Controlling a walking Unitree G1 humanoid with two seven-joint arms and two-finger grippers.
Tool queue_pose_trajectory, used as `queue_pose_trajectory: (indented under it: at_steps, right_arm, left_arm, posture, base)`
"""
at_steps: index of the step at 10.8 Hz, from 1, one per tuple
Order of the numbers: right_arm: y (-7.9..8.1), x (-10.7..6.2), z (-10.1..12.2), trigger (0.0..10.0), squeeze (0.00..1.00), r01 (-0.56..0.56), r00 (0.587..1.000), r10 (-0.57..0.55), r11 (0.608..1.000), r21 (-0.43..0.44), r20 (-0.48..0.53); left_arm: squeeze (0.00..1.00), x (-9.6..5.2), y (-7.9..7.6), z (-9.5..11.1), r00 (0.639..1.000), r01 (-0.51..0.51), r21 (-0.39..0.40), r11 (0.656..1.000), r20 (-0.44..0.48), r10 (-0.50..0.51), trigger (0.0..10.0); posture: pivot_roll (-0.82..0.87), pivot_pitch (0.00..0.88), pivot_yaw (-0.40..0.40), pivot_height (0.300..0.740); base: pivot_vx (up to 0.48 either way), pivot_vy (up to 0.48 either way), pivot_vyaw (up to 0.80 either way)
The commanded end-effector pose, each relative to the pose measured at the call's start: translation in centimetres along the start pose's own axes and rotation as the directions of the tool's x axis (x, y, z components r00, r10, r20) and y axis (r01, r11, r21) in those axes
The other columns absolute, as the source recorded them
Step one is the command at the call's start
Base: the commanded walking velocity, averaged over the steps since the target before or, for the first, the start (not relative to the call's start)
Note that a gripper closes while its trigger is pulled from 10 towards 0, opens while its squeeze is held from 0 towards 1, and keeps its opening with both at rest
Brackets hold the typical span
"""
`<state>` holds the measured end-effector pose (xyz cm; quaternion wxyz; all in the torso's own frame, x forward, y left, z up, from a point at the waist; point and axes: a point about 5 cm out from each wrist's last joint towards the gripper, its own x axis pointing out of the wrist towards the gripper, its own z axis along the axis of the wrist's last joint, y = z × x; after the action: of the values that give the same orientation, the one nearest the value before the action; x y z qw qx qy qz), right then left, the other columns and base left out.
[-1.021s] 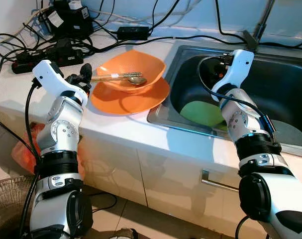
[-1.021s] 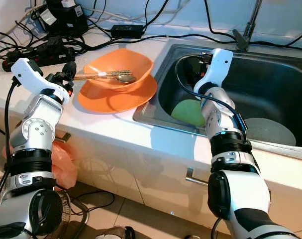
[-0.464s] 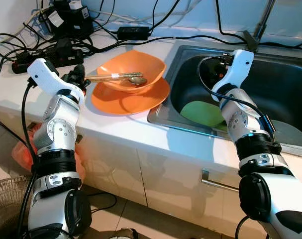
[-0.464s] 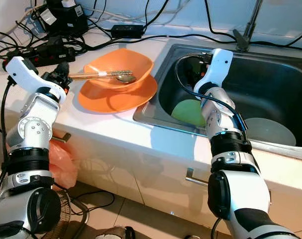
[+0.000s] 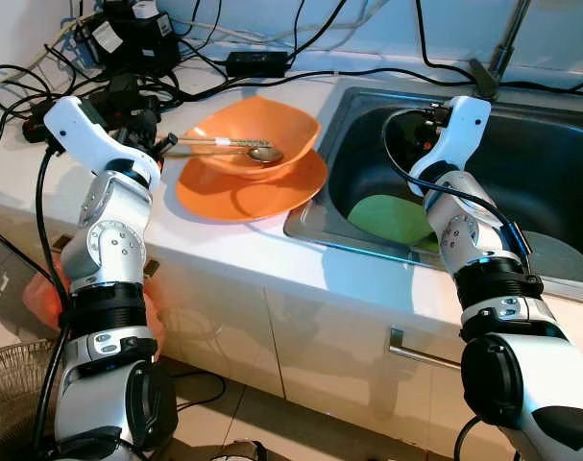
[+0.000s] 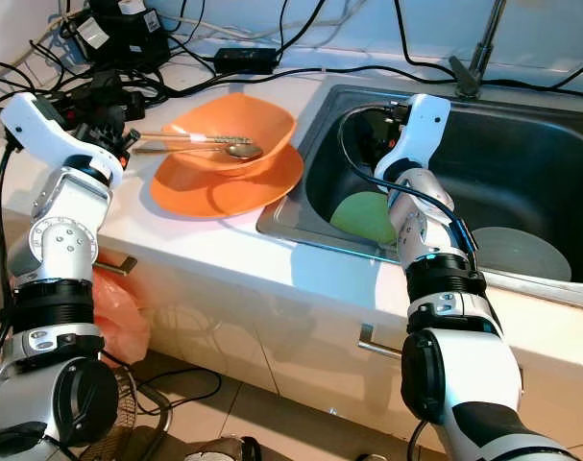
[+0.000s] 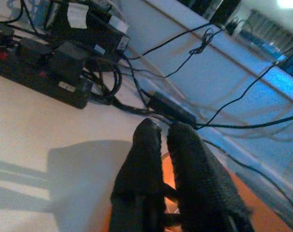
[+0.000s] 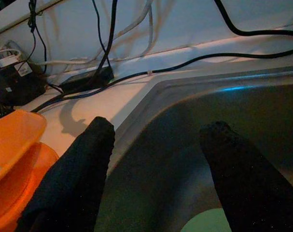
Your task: Kitchen organization
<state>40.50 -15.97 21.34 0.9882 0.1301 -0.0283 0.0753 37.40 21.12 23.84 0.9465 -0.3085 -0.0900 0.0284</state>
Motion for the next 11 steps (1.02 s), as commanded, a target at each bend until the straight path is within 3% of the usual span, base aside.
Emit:
queue_pose_trajectory:
  at_steps: [1, 4, 7, 8, 9, 11]
  right_arm:
    - [0.0, -0.1, -0.2, 10.0, 0.00, 0.004, 1.000, -0.004, 1.000, -0.002, 0.001]
    - [0.1, -0.1, -0.2, 10.0, 0.00, 0.002, 1.000, -0.002, 1.000, 0.001, 0.003]
    - [0.6, -0.4, 0.3, 10.0, 0.00, -0.130, 0.991, 0.130, 0.991, -0.018, -0.001]
    - [0.9, -1.1, 0.5, 10.0, 0.00, -0.272, 0.962, 0.271, 0.961, -0.043, -0.027]
    - [1.1, -1.6, 0.6, 10.0, 0.00, -0.345, 0.938, 0.343, 0.937, -0.053, -0.038]
    - [1.5, -3.6, 0.8, 10.0, 0.00, -0.535, 0.844, 0.530, 0.843, -0.059, -0.084]
  left_arm:
    - [0.00, 0.1, -0.2, 0.8, 1.000, 0.002, 0.019, 1.000, 0.021, -0.003, 0.0]
    - [0.00, 0.2, -0.5, 2.3, 0.995, 0.031, 0.008, 0.999, 0.099, -0.032, 0.0]
    - [0.00, 0.5, -1.2, 3.1, 0.989, 0.086, -0.006, 0.996, 0.121, -0.085, 0.0]
    - [0.00, 0.6, -1.6, 3.2, 0.986, 0.115, -0.037, 0.993, 0.125, -0.110, 0.0]
    - [0.00, 0.6, -1.9, 3.2, 0.984, 0.135, -0.058, 0.989, 0.123, -0.127, 0.0]
    - [0.00, 0.6, -2.6, 2.9, 0.978, 0.190, -0.091, 0.978, 0.102, -0.180, 0.0]
  posture:
    - [0.14, 0.075, 0.111, 0.740]
    - [0.14, 0.073, 0.112, 0.740]
    - [0.14, 0.071, 0.112, 0.740]
    - [0.13, 0.072, 0.114, 0.740]
    - [0.13, 0.072, 0.114, 0.740]
    - [0.12, 0.073, 0.119, 0.740]
  base:
    - [0.000, 0.000, 0.00]
    - [0.000, 0.000, 0.00]
    - [0.000, 0.000, 0.00]
    - [0.000, 0.000, 0.00]
    - [0.000, 0.000, 0.00]
    - [0.000, 0.000, 0.00]
